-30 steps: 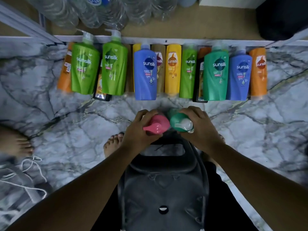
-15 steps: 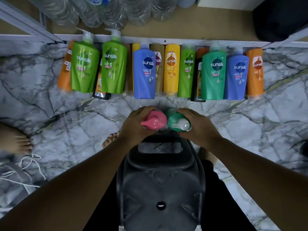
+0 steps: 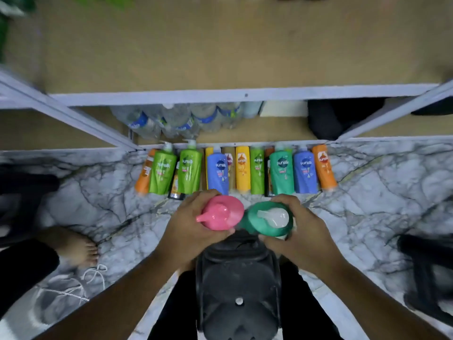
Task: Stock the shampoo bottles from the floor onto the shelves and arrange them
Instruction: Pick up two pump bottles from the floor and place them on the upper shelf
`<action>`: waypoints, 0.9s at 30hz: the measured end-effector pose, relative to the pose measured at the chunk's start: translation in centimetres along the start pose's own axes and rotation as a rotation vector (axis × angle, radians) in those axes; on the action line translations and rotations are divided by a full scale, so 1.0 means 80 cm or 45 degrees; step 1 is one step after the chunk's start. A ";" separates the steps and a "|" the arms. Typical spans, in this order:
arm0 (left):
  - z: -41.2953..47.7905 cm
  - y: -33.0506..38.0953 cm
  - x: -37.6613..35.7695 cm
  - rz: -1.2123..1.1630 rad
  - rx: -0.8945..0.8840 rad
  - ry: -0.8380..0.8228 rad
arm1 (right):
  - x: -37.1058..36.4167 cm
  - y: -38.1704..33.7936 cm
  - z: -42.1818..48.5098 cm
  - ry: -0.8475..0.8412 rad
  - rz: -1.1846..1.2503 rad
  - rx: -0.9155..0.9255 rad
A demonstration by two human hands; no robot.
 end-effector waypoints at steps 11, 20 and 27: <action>-0.112 0.392 0.237 -0.011 -0.430 0.185 | 0.275 -0.324 -0.136 0.469 0.346 0.389; -0.183 0.618 0.389 0.034 -0.640 0.319 | 0.430 -0.537 -0.203 0.673 0.469 0.750; -0.206 0.739 0.485 -0.063 -0.801 0.421 | 0.505 -0.675 -0.202 0.621 0.579 0.961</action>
Point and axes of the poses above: each hand's wrist, its own z-axis towards the middle knuckle, its own x-axis out of the back of the hand, y = z × x, the point moved 10 cm from there along z, towards the middle knuckle, and after that the axes turned 2 degrees about x, right-handed, at the moved point
